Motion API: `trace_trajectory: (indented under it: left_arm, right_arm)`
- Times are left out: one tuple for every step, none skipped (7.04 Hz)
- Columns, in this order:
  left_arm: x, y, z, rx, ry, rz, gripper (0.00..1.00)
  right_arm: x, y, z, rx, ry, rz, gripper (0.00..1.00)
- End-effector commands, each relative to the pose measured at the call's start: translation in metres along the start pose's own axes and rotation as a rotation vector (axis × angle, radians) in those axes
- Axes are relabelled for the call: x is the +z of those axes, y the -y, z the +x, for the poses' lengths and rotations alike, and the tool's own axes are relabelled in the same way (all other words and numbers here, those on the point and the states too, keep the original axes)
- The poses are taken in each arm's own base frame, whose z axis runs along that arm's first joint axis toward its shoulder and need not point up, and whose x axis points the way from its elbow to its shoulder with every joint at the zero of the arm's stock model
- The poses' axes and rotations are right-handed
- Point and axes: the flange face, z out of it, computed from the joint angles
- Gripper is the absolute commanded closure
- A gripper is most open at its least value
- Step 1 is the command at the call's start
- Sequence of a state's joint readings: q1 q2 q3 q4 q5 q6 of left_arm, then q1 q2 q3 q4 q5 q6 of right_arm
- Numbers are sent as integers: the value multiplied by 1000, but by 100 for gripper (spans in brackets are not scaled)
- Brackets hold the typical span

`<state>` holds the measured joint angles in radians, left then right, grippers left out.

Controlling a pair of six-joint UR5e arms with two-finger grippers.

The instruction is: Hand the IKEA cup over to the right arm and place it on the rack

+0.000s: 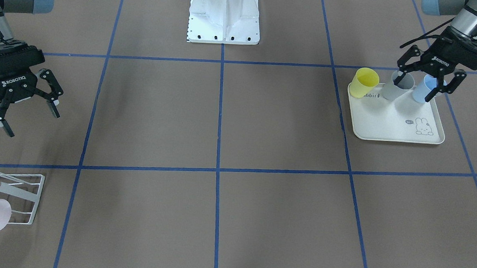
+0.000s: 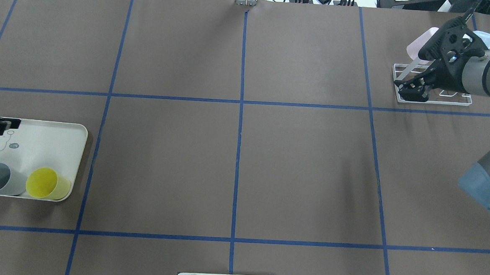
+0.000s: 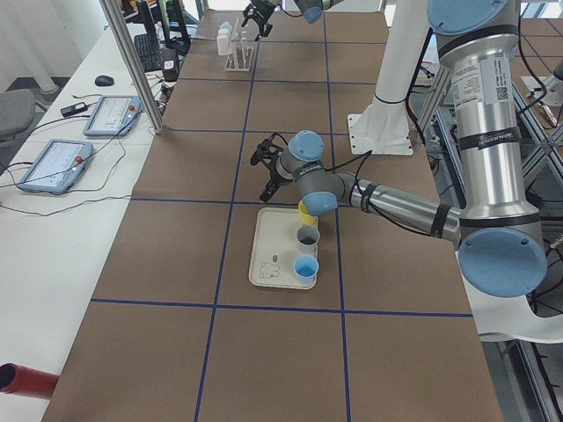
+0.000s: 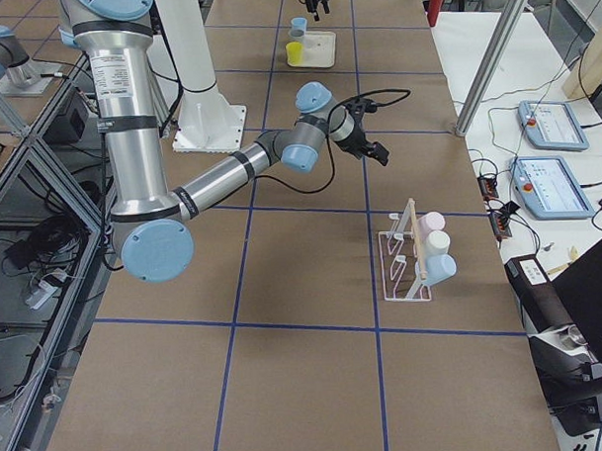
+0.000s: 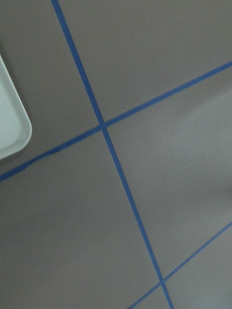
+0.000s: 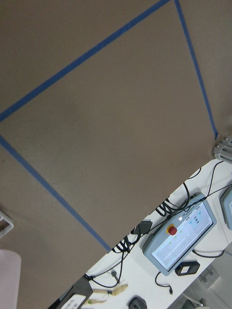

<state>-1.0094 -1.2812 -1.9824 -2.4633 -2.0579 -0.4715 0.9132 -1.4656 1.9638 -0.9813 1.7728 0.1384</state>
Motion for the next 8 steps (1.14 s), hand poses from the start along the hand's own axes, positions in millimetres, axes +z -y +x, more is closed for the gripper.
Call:
trace_trajectory:
  left_arm:
    - [-33, -62, -63, 140, 123, -54, 0]
    - [-23, -102, -89, 140, 129, -57, 0]
    - [-6, -155, -123, 145, 112, -3, 0]
    - [-5, -182, -133, 49, 89, 54, 0]
    - [-8, -194, -133, 22, 84, 40, 0]
    - [-12, -202, -133, 13, 81, 26, 0]
    - [-12, -207, -132, 10, 75, 16, 0]
    - [-8, -210, -127, 13, 31, -12, 0]
  right_arm:
    - [1, 6, -24, 95, 91, -2, 0]
    - [2, 6, -26, 94, 95, -3, 0]
    - [3, 5, -27, 92, 94, -5, 0]
    - [3, 5, -27, 92, 94, -5, 0]
    - [3, 5, -27, 89, 94, -4, 0]
    - [3, 4, -27, 86, 94, -6, 0]
    - [5, 3, -26, 81, 92, -10, 0]
    - [5, 4, -26, 80, 92, -8, 0]
